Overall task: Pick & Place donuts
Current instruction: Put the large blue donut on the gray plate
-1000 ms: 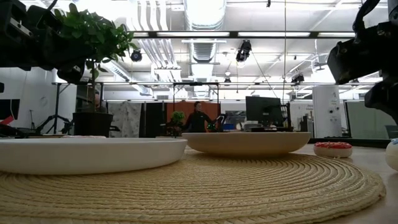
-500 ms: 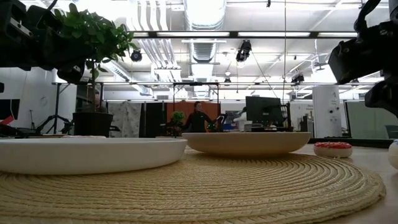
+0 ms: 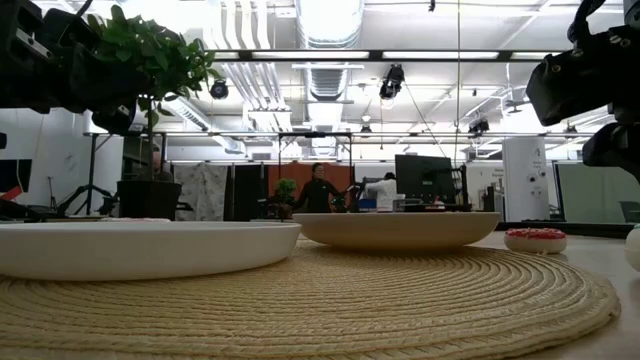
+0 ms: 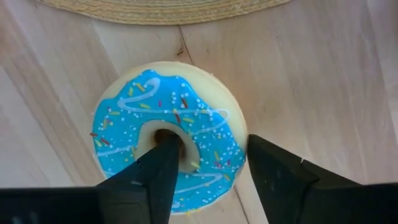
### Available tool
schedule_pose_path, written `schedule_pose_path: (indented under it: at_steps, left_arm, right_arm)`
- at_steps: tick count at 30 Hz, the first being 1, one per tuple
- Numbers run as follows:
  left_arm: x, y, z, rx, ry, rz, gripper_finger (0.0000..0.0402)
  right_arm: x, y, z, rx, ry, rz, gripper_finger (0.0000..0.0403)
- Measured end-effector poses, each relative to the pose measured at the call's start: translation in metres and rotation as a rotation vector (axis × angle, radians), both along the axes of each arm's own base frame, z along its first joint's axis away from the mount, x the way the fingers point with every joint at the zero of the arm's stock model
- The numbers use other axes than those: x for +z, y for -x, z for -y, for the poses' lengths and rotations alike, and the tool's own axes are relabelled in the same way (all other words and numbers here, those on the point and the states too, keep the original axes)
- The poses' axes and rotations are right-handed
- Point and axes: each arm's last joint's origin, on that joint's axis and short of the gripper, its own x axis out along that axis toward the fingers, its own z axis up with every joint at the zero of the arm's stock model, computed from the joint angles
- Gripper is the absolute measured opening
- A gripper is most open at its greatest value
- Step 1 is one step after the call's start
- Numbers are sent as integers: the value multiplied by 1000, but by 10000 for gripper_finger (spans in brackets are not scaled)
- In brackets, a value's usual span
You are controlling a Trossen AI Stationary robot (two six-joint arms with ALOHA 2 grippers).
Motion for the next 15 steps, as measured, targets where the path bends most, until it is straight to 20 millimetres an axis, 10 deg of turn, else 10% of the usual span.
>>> schedule_pose_path:
  at_steps: [15]
  left_arm:
    - [0,0,0,0,0,0,0]
  right_arm:
    - [-1,0,0,4,1,1,160]
